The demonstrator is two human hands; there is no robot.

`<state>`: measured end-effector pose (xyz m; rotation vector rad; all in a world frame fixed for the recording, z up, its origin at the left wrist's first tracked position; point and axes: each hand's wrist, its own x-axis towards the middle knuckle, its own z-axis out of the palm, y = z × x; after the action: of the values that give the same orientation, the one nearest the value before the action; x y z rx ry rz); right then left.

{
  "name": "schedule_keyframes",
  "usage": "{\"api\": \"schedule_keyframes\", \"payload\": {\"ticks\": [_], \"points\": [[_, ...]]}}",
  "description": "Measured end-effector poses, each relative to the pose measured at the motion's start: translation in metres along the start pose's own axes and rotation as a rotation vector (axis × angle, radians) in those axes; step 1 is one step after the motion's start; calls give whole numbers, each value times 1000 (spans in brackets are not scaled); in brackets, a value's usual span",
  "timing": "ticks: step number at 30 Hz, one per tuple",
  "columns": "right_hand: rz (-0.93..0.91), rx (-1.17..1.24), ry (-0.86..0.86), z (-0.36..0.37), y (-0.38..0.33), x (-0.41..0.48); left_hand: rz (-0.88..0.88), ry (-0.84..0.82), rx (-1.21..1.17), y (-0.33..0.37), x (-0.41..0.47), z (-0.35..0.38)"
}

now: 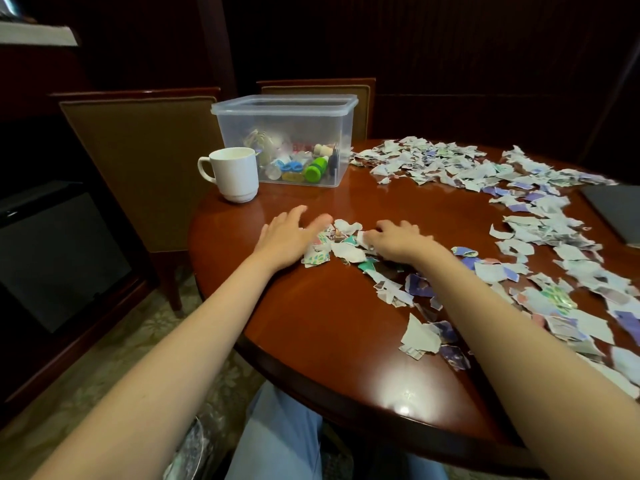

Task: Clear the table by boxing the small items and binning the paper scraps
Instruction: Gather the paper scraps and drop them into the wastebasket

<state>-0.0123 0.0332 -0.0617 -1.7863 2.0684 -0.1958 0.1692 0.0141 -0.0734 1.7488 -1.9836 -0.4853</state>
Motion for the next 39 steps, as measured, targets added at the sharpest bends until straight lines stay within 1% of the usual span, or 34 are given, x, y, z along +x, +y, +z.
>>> {"api": "schedule_keyframes", "payload": {"ticks": [1,2,4,6,8,10,12,14,16,17,18,19,20,23,26,28,30,32,33,34,35,37,38,39], "points": [[-39,12,33,4,-5,-3,-48,19,-9,1,2,0],[-84,58,67,8,-9,-6,-51,12,-2,4,1,-2],[-180,217,90,10,-18,-8,4,-85,-11,8,-2,-5],[-259,390,72,8,-25,-11,68,-156,-162,7,-6,-7],[-317,536,79,7,-27,-13,107,-181,-381,7,-9,-6],[-337,670,114,5,-27,-15,116,-157,-567,7,-9,-6],[-355,724,138,-1,-21,-18,104,-93,-688,4,-8,-8],[-388,639,88,-9,-14,-19,81,-21,-704,2,-7,-11],[-372,463,-59,-12,-9,-19,73,21,-614,0,-9,-11],[-344,336,-117,-9,-6,-17,82,16,-528,0,-10,-11],[-316,202,-134,-5,-5,-14,93,-5,-418,1,-11,-9],[-303,100,-119,0,-6,-10,97,-40,-305,2,-12,-7],[-303,52,-90,4,-10,-7,87,-81,-224,4,-11,-5],[-331,80,-23,12,-22,0,65,-144,-179,5,-7,-2],[-391,148,-32,13,-26,5,84,-175,-250,2,-3,-1],[-426,288,-53,10,-25,2,109,-206,-263,0,-2,-1],[-433,468,-31,7,-23,-5,89,-223,-264,1,1,1],[-443,573,-9,2,-16,-13,65,-205,-241,1,3,1],[-442,596,-18,-1,-13,-16,96,-207,-220,0,5,1],[-429,592,-59,-5,-12,-19,128,-225,-235,-1,5,1],[-406,555,-137,-11,-13,-21,147,-235,-301,-2,5,-1],[-363,391,-344,-20,-11,-27,146,-221,-449,-3,3,-4],[-342,289,-420,-23,-8,-30,145,-227,-482,-2,0,-5],[-322,204,-459,-25,-7,-30,164,-236,-499,-2,-2,-6]]}}
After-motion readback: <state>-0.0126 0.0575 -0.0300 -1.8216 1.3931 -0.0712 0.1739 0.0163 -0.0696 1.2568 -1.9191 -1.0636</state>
